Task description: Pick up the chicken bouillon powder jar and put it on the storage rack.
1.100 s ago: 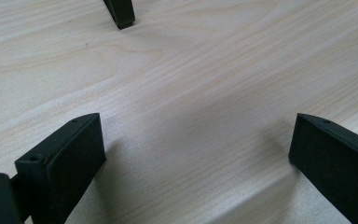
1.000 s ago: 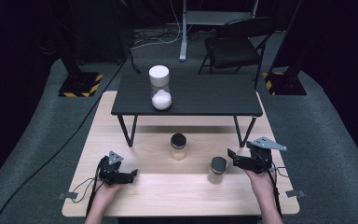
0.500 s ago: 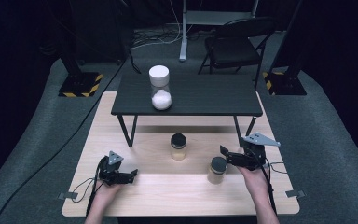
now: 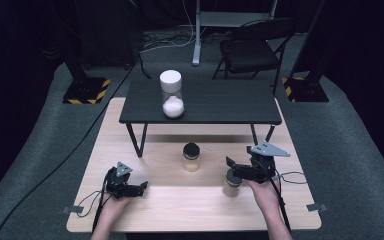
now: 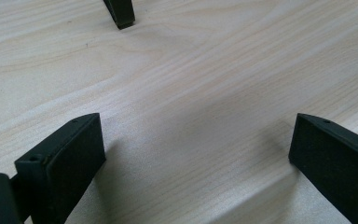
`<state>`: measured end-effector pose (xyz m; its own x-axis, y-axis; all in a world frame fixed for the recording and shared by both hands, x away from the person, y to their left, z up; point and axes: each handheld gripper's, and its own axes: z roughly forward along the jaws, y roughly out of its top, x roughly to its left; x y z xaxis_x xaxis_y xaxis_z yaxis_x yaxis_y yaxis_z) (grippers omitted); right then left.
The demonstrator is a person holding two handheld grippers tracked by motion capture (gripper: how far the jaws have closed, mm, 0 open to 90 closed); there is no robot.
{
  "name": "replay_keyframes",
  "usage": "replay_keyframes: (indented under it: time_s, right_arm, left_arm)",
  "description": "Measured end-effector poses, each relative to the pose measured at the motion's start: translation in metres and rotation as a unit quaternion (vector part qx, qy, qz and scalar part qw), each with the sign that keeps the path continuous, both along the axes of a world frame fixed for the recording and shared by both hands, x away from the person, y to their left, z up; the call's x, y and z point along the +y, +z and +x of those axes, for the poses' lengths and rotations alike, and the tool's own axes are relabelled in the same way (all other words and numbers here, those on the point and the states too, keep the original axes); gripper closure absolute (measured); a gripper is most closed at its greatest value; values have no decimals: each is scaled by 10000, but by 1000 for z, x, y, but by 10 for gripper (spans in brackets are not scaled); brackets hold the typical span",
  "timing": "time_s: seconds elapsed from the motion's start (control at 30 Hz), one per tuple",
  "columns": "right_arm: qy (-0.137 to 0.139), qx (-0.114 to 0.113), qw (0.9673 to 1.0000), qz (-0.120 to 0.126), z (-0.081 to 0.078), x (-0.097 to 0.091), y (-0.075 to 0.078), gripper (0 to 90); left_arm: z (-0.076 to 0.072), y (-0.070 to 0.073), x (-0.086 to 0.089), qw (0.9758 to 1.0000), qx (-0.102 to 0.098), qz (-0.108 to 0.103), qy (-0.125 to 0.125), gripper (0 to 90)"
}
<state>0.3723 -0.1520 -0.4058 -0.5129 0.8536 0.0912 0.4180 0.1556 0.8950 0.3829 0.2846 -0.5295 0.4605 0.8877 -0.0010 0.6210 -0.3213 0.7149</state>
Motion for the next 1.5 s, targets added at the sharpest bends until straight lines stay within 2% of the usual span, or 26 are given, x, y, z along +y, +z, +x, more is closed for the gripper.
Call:
replay_keyframes:
  time_s: [0.37, 0.83, 1.5]
  right_arm:
    - [299, -42, 9995, 39, -1, 28, 3, 133]
    - [571, -20, 9984, 19, -1, 63, -3, 131]
    - [462, -3, 9989, -48, 12, 102, -22, 132]
  left_arm:
    - [0, 0, 0, 10000, -2, 0, 1, 31]
    - [0, 0, 0, 10000, -2, 7, -16, 30]
    - [0, 0, 0, 10000, -2, 5, -15, 30]
